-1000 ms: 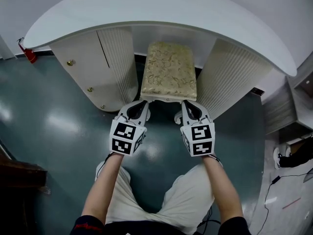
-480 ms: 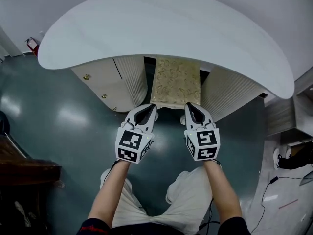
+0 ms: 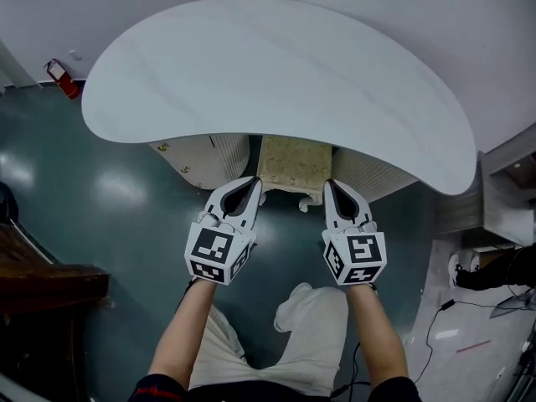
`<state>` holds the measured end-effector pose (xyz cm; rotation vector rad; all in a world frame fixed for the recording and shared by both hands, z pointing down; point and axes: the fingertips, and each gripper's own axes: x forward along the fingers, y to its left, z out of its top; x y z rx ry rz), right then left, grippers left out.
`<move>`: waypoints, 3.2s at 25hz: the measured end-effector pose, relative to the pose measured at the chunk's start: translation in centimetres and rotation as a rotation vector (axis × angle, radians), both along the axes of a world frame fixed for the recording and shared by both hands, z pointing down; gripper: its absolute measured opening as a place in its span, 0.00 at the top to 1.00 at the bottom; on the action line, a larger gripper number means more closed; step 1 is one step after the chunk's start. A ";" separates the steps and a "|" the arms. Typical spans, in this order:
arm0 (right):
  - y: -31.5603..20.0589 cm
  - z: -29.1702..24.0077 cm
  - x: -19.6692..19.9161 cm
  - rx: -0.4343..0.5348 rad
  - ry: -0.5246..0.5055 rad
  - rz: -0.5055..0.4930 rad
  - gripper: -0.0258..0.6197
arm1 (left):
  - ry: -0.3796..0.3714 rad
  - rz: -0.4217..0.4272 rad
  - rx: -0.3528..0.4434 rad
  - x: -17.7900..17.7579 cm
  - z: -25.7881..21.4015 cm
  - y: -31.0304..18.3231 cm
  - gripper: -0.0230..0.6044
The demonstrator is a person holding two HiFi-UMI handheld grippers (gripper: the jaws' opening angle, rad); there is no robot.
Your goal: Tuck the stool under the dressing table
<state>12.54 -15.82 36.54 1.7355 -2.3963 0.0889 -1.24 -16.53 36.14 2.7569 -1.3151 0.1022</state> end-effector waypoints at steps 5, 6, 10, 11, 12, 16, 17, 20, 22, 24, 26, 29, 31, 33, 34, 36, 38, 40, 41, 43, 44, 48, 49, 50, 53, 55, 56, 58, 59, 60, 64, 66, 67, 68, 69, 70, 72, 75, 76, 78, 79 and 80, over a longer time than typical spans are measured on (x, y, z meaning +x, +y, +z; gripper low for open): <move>1.6 -6.4 -0.3 0.004 -0.011 -0.013 0.93 | -0.006 0.040 -0.002 0.9 -6.6 1.3 0.94; 1.9 -7.7 -0.2 0.007 -0.016 -0.014 0.93 | -0.006 0.047 0.003 1.2 -8.0 1.5 0.94; 3.2 -12.4 -0.6 0.016 -0.016 -0.017 0.93 | 0.002 0.063 0.024 1.4 -13.1 2.5 0.94; 3.6 -13.5 -0.7 0.017 -0.015 -0.016 0.93 | 0.004 0.068 0.028 1.4 -14.2 2.8 0.94; 4.0 -14.6 -0.8 0.018 -0.015 -0.015 0.93 | 0.007 0.072 0.030 1.4 -15.3 3.2 0.94; 5.4 -19.0 -1.3 0.032 -0.010 -0.003 0.93 | 0.031 0.084 0.039 1.1 -19.9 4.6 0.94; 5.8 -20.1 -1.5 0.034 -0.015 0.001 0.93 | 0.033 0.086 0.039 0.9 -20.9 5.0 0.94; 7.4 -23.2 -2.5 0.043 -0.029 0.007 0.93 | 0.040 0.086 0.040 -0.3 -23.6 6.7 0.94; 8.5 -25.1 -3.3 0.050 -0.032 0.007 0.93 | 0.048 0.080 0.044 -1.4 -25.5 7.8 0.94; 9.7 -26.9 -4.3 0.053 -0.031 0.006 0.93 | 0.057 0.073 0.043 -2.8 -27.2 9.0 0.94; 11.1 -28.6 -5.2 0.057 -0.030 0.005 0.93 | 0.073 0.067 0.040 -4.1 -28.8 10.3 0.94; 13.2 -30.9 -6.7 0.068 -0.037 0.005 0.93 | 0.085 0.064 0.040 -5.9 -30.9 11.9 0.94; 14.7 -32.0 -7.7 0.072 -0.048 0.006 0.93 | 0.084 0.067 0.043 -6.7 -32.0 13.1 0.94; 16.2 -32.9 -8.6 0.076 -0.058 0.004 0.93 | 0.086 0.076 0.052 -7.4 -33.3 14.7 0.94; 16.8 -33.3 -9.2 0.079 -0.060 0.002 0.93 | 0.085 0.083 0.060 -7.7 -33.9 15.5 0.94; 17.9 -34.1 -10.5 0.085 -0.058 -0.003 0.93 | 0.068 0.098 0.079 -8.4 -34.8 17.0 0.94; 19.0 -34.8 -11.9 0.091 -0.054 -0.008 0.93 | 0.056 0.107 0.090 -9.4 -35.4 18.3 0.94; 20.3 -35.5 -13.3 0.100 -0.057 -0.016 0.93 | 0.063 0.113 0.094 -10.6 -35.9 19.6 0.94; 21.0 -35.9 -14.0 0.106 -0.064 -0.022 0.93 | 0.067 0.114 0.097 -11.2 -36.2 20.3 0.94; 22.2 -36.4 -15.3 0.117 -0.087 -0.034 0.93 | 0.072 0.120 0.102 -12.1 -36.8 21.5 0.94; 22.7 -36.6 -15.8 0.121 -0.093 -0.038 0.93 | 0.076 0.125 0.103 -12.4 -37.1 22.1 0.94; 24.4 -37.5 -17.0 0.126 -0.078 -0.045 0.93 | 0.085 0.145 0.107 -13.0 -38.2 23.8 0.94; 24.7 -37.8 -17.1 0.130 -0.076 -0.045 0.93 | 0.086 0.148 0.111 -12.9 -38.4 24.1 0.94; 25.0 -38.0 -17.2 0.138 -0.075 -0.046 0.93 | 0.086 0.151 0.114 -12.8 -38.6 24.3 0.94; 25.7 -38.9 -17.1 0.163 -0.085 -0.057 0.93 | 0.078 0.155 0.121 -12.2 -39.2 25.0 0.94; 26.2 -39.5 -16.7 0.169 -0.093 -0.063 0.93 | 0.074 0.154 0.123 -11.6 -39.6 25.6 0.94; 26.4 -39.8 -16.4 0.172 -0.094 -0.065 0.93 | 0.074 0.152 0.123 -11.2 -39.7 25.8 0.94; 26.9 -40.2 -15.8 0.177 -0.097 -0.073 0.94 | 0.074 0.147 0.125 -10.5 -40.0 26.2 0.94; 27.2 -40.3 -15.5 0.177 -0.098 -0.078 0.94 | 0.075 0.145 0.126 -10.2 -40.1 26.5 0.94; 27.6 -40.4 -15.1 0.177 -0.098 -0.083 0.94 | 0.077 0.143 0.128 -9.7 -40.3 26.8 0.94; 29.2 -41.4 -13.3 0.186 -0.098 -0.096 0.94 | 0.087 0.137 0.139 -7.5 -41.1 28.5 0.94; 30.2 -41.8 -12.2 0.195 -0.100 -0.100 0.94 | 0.097 0.134 0.143 -6.4 -41.4 29.5 0.94; 30.6 -42.0 -11.6 0.198 -0.103 -0.102 0.94 | 0.100 0.134 0.143 -5.8 -41.5 29.9 0.94; 31.1 -42.1 -11.0 0.201 -0.105 -0.104 0.93 | 0.098 0.133 0.144 -5.1 -41.5 30.4 0.94; 31.6 -42.2 -10.5 0.205 -0.104 -0.107 0.93 | 0.095 0.133 0.145 -4.5 -41.5 30.9 0.94; 32.0 -42.3 -10.1 0.209 -0.101 -0.111 0.94 | 0.092 0.131 0.148 -4.0 -41.6 31.4 0.94; 33.0 -42.6 -9.3 0.219 -0.101 -0.118 0.93 | 0.090 0.125 0.156 -3.0 -41.8 32.3 0.94; 34.1 -42.9 -8.3 0.233 -0.103 -0.121 0.94 | 0.092 0.123 0.163 -1.8 -42.2 33.4 0.94; 34.4 -42.9 -7.9 0.237 -0.099 -0.121 0.94 | 0.092 0.122 0.165 -1.4 -42.4 33.7 0.94; 35.0 -43.0 -7.1 0.240 -0.099 -0.121 0.94 | 0.092 0.119 0.171 -0.6 -42.7 34.2 0.94; 35.3 -43.0 -6.6 0.240 -0.103 -0.121 0.94 | 0.099 0.119 0.173 -0.2 -42.9 34.5 0.94; 35.6 -43.1 -6.1 0.239 -0.105 -0.120 0.94 | 0.109 0.119 0.172 0.2 -43.2 34.9 0.94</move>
